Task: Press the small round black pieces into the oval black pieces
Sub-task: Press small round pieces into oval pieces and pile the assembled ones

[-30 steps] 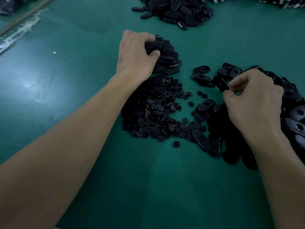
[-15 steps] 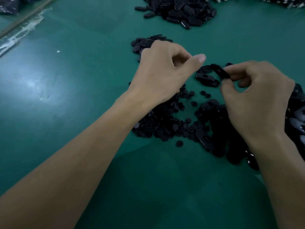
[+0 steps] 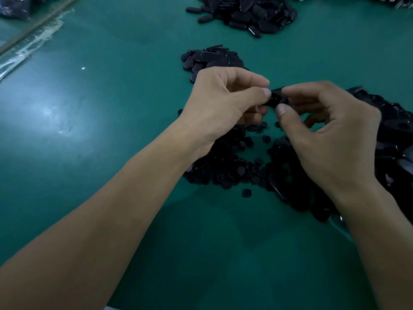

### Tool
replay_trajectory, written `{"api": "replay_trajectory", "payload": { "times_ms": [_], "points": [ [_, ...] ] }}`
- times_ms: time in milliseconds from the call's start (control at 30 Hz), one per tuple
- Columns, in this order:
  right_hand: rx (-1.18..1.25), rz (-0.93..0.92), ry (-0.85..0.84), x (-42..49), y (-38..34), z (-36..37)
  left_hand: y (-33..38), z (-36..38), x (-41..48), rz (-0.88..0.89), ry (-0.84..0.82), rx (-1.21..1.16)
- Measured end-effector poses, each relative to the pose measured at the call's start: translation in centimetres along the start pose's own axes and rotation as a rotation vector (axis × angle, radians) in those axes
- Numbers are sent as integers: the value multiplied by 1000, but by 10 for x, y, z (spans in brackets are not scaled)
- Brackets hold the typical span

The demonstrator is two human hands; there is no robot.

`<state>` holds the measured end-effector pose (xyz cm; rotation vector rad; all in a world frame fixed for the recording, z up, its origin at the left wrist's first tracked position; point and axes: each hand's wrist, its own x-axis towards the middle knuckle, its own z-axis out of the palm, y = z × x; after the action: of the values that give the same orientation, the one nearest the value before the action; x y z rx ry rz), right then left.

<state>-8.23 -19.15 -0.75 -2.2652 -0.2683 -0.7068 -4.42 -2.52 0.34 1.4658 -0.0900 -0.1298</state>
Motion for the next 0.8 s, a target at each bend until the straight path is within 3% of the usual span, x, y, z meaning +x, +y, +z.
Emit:
{"api": "replay_trajectory", "payload": {
  "times_ms": [333, 667, 800],
  "points": [
    [341, 159, 57, 5, 0, -1, 0, 0, -3, 125, -77, 104],
    [376, 209, -50, 5, -2, -2, 3, 5, -7, 170, -56, 158],
    [482, 201, 15, 6, -3, -2, 5, 2, -5, 200, -60, 269]
  ]
}}
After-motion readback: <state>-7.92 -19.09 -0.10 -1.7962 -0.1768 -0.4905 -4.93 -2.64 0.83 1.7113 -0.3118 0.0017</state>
